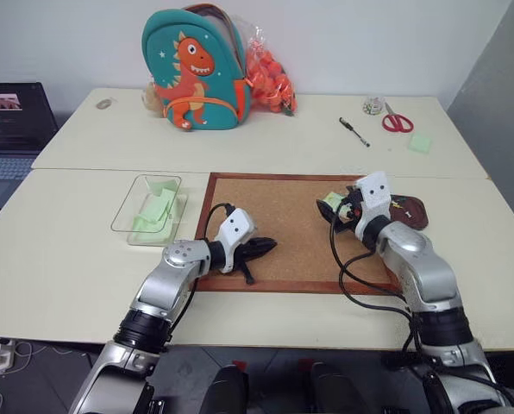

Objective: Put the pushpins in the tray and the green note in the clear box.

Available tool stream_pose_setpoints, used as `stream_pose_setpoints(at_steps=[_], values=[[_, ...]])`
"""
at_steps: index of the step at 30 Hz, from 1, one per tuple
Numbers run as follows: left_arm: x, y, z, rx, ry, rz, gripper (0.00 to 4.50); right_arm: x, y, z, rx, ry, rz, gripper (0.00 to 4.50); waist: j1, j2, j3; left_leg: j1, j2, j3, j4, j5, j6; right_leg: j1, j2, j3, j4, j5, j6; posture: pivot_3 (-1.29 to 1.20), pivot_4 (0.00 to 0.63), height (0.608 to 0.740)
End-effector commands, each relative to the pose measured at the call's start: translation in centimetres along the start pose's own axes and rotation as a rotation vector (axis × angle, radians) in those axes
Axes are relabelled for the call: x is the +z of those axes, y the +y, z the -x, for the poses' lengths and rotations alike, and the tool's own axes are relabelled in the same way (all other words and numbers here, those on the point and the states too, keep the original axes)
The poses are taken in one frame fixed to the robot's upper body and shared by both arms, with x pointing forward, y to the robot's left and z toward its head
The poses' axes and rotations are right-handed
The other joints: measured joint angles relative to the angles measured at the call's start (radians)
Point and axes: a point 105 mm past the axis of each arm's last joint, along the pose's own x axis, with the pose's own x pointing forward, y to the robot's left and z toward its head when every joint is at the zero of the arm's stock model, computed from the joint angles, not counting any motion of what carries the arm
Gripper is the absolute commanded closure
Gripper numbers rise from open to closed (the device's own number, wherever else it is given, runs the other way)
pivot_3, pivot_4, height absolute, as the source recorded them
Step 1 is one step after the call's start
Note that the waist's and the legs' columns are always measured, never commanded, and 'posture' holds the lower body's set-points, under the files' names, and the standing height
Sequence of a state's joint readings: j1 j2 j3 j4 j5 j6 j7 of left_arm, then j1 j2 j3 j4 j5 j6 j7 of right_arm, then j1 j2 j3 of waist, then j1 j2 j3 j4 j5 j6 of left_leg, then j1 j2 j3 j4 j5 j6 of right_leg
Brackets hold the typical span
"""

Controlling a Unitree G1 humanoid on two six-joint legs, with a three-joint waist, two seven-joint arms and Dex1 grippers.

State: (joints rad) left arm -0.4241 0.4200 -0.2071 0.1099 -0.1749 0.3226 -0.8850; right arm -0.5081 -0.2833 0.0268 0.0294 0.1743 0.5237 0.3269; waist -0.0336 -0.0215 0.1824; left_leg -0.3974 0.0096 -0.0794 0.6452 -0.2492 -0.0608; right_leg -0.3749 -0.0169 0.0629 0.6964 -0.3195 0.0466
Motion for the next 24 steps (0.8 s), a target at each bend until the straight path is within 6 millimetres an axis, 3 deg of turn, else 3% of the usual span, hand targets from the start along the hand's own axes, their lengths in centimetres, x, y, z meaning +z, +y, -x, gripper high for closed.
stream_pose_setpoints(at_steps=[1, 9, 21, 22, 24], values=[[-0.4, -0.7, -0.1, -0.012, 0.011, 0.007, 4.49, 0.7, -1.0, -1.0, -0.028, -0.017, -0.005, 0.0, -0.001, 0.0, 0.0, 0.0, 0.0, 0.0, 0.0, 0.0, 0.0, 0.0, 0.0, 0.0, 0.0, 0.0, 0.0, 0.0, 0.15, 0.74], [-0.5, -1.1, 0.1, -0.015, 0.013, 0.01, 4.49, -0.6, -1.1, -2.3, -0.023, 0.012, -0.024, 0.0, -0.002, 0.0, 0.0, 0.0, 0.0, 0.0, 0.0, 0.0, 0.0, -0.001, -0.001, 0.0, 0.0, 0.0, 0.0, 0.0, 0.15, 0.74], [-0.5, -1.2, 0.2, -0.012, 0.016, 0.01, 4.49, -0.8, -1.3, -3.1, -0.028, -0.01, -0.016, 0.0, -0.005, 0.0, 0.0, 0.0, 0.0, 0.001, 0.0, 0.0, 0.0, 0.0, -0.001, 0.0, 0.0, 0.0, 0.0, 0.0, 0.15, 0.74], [-0.5, -1.2, 0.2, -0.012, 0.016, 0.01, 4.5, -0.8, -1.5, -3.1, -0.035, -0.011, -0.017, 0.35, -0.006, 0.0, 0.0, 0.0, 0.0, 0.001, 0.0, 0.0, 0.0, 0.0, -0.001, 0.001, 0.0, 0.0, 0.0, 0.0, 0.15, 0.74], [-0.5, -1.2, 0.2, -0.013, 0.015, 0.01, 4.5, -0.8, -1.6, -3.2, -0.041, -0.012, -0.018, 0.63, -0.006, 0.0, 0.0, 0.0, 0.0, 0.001, 0.0, 0.0, 0.0, 0.0, -0.001, 0.001, 0.0, 0.0, 0.0, 0.0, 0.15, 0.74]])
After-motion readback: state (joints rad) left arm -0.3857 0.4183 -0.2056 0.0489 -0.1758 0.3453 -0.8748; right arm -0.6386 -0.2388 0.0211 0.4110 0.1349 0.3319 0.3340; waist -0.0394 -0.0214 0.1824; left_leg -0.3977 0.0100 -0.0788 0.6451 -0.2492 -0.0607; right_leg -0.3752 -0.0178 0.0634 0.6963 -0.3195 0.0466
